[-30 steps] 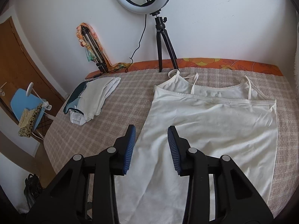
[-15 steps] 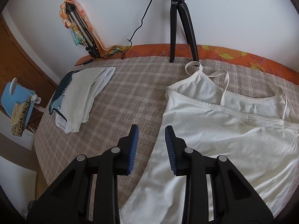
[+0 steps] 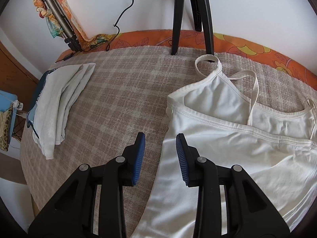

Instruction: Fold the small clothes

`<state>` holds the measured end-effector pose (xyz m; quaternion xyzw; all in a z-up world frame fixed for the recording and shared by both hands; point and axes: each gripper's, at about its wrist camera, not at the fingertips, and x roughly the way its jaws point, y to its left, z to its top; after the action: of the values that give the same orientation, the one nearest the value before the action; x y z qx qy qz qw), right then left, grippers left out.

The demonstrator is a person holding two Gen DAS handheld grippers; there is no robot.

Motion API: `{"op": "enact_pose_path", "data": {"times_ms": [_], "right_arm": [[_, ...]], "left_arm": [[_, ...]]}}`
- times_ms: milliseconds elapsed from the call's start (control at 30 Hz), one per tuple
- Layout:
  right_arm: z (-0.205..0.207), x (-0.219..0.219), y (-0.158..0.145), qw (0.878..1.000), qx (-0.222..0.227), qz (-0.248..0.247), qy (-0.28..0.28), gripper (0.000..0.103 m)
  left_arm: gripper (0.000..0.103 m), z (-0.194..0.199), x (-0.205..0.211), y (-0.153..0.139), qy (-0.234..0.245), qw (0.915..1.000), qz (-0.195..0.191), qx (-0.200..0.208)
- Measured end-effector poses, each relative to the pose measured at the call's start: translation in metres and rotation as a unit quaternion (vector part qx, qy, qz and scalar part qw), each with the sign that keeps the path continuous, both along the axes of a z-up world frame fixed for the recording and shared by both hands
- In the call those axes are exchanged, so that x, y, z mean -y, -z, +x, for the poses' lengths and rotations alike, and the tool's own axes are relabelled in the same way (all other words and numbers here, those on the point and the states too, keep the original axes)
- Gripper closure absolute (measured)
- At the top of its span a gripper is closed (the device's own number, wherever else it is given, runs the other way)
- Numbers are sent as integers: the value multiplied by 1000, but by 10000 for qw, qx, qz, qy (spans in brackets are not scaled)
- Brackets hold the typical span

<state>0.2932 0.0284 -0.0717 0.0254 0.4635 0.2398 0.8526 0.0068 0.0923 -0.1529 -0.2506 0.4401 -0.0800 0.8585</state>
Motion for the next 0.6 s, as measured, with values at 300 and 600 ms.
{"op": "enact_pose_path", "data": {"times_ms": [300, 600], "right_arm": [[22, -24, 8, 9956, 81, -925, 145, 69], [27, -2, 4, 9969, 194, -734, 205, 98]], "left_arm": [[101, 1, 2, -3, 42, 9999, -115, 65], [101, -2, 13, -13, 147, 9995, -34, 287]]}}
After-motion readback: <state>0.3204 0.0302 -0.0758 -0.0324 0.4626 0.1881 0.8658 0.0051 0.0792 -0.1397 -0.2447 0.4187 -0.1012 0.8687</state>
